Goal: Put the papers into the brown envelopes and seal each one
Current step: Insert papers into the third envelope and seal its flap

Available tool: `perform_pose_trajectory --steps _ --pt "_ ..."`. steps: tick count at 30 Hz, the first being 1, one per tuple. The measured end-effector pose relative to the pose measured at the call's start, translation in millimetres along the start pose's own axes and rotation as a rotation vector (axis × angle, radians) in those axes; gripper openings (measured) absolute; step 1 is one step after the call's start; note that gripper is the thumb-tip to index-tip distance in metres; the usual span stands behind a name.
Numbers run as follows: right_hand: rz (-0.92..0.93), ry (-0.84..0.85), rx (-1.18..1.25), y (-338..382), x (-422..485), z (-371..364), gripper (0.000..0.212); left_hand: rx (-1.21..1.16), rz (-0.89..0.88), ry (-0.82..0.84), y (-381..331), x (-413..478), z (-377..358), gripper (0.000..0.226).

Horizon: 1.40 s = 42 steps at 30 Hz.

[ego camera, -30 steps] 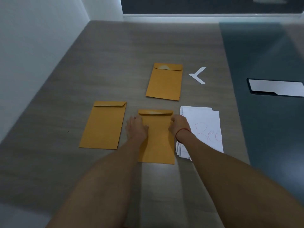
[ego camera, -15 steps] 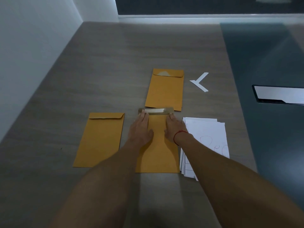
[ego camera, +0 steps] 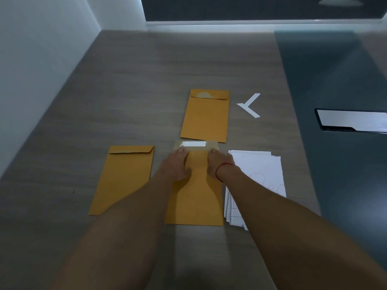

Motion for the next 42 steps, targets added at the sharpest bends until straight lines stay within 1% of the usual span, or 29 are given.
perform_pose_trajectory --steps 3,7,9,11,13,14,16,19,22,25,27,29,31,32,35,37,39,42 --pt "0.001 -0.020 0.053 -5 -7 6 0.051 0.019 0.015 -0.010 -9 -2 4 0.074" --pt "-0.050 -0.144 0.139 -36 -28 20 0.057 -0.046 0.025 -0.149 -36 -6 12 0.050" --pt "-0.139 -0.169 0.167 -68 -44 20 0.056 -0.056 0.014 -0.147 -57 -9 5 0.044" --pt "-0.270 -0.132 0.173 -103 -62 13 0.059 -0.107 -0.009 -0.115 -82 -14 -10 0.038" --pt "-0.388 -0.113 0.187 -130 -77 5 0.057 -0.161 -0.018 -0.074 -106 -17 -28 0.031" --pt "-0.427 -0.118 0.198 -140 -83 2 0.053 -0.180 -0.016 -0.056 -116 -18 -36 0.034" --pt "-0.476 -0.132 0.232 -153 -92 -4 0.048 -0.200 0.012 -0.050 -133 -21 -50 0.049" --pt "-0.515 -0.134 0.336 -164 -99 -17 0.053 -0.274 0.137 -0.088 -147 -25 -60 0.072" --pt "-0.579 -0.143 0.531 -169 -100 -28 0.062 -0.354 0.284 -0.086 -155 -28 -62 0.091" --pt "-0.670 -0.184 0.736 -173 -102 -34 0.075 -0.443 0.363 -0.081 -158 -31 -66 0.096" --pt "-0.701 -0.214 0.879 -177 -104 -37 0.073 -0.477 0.383 -0.059 -158 -32 -70 0.101" --pt "-0.692 -0.213 0.958 -177 -104 -38 0.068 -0.498 0.394 -0.042 -158 -32 -73 0.107" --pt "-0.665 -0.198 0.971 -174 -102 -38 0.067 -0.533 0.400 -0.024 -159 -31 -75 0.108" --pt "-0.650 -0.194 0.950 -173 -100 -39 0.068 -0.547 0.399 -0.009 -160 -31 -76 0.104" --pt "-0.627 -0.198 0.812 -170 -99 -39 0.071 -0.595 0.373 -0.005 -160 -32 -79 0.078" --pt "-0.647 -0.229 0.694 -173 -101 -37 0.070 -0.592 0.346 -0.048 -159 -35 -78 0.072" --pt "-0.659 -0.256 0.637 -175 -103 -36 0.068 -0.536 0.322 -0.118 -158 -39 -75 0.071" --pt "-0.680 -0.257 0.724 -178 -105 -36 0.066 -0.505 0.285 -0.204 -160 -43 -73 0.067"
Point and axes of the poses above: each hand's wrist, its own x-axis towards the middle knuckle, its own z-axis out of the back of the hand, y = z × x, the point moved 4 cm from there along x, towards the middle knuckle, and after that the axes turned 1 degree about -y, right-handed, at the moved point
